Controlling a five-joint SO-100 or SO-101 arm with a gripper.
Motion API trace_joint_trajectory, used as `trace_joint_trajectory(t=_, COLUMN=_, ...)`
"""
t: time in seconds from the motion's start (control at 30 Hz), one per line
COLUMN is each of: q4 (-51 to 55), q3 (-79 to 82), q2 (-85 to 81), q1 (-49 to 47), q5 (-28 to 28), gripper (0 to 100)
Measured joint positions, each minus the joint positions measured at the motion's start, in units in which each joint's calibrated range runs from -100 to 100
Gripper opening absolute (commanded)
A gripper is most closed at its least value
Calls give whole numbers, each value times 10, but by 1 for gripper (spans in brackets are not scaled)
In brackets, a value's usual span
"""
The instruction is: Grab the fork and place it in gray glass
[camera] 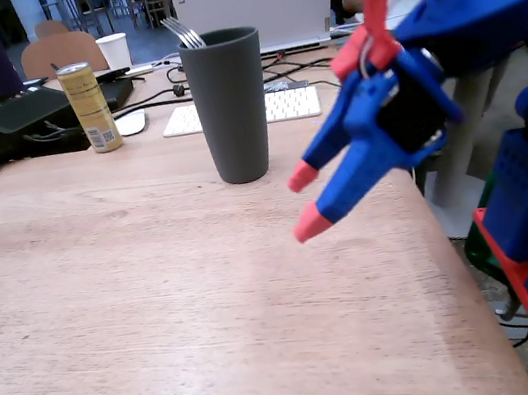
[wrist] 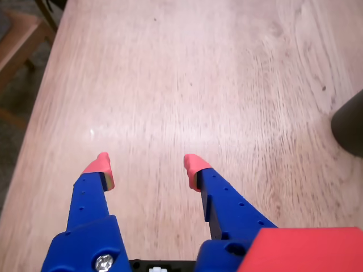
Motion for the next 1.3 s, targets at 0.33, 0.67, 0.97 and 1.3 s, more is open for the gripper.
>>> trace_joint_trajectory(t=0.33, q4=0, q3=162, q2=-184, q1=12, q5=-4, gripper=28)
trace_joint_trajectory(t=0.67, q4=-65, q3=275, q2=-247, q1=-1, q5=-63, gripper=28)
trace_joint_trajectory(t=0.97, q4=-65, q3=275, q2=-247, q1=-3, q5=-67, gripper=27)
trace_joint_trajectory(t=1.3, q4=-65, q3=275, q2=-247, q1=-3, q5=-54, gripper=0)
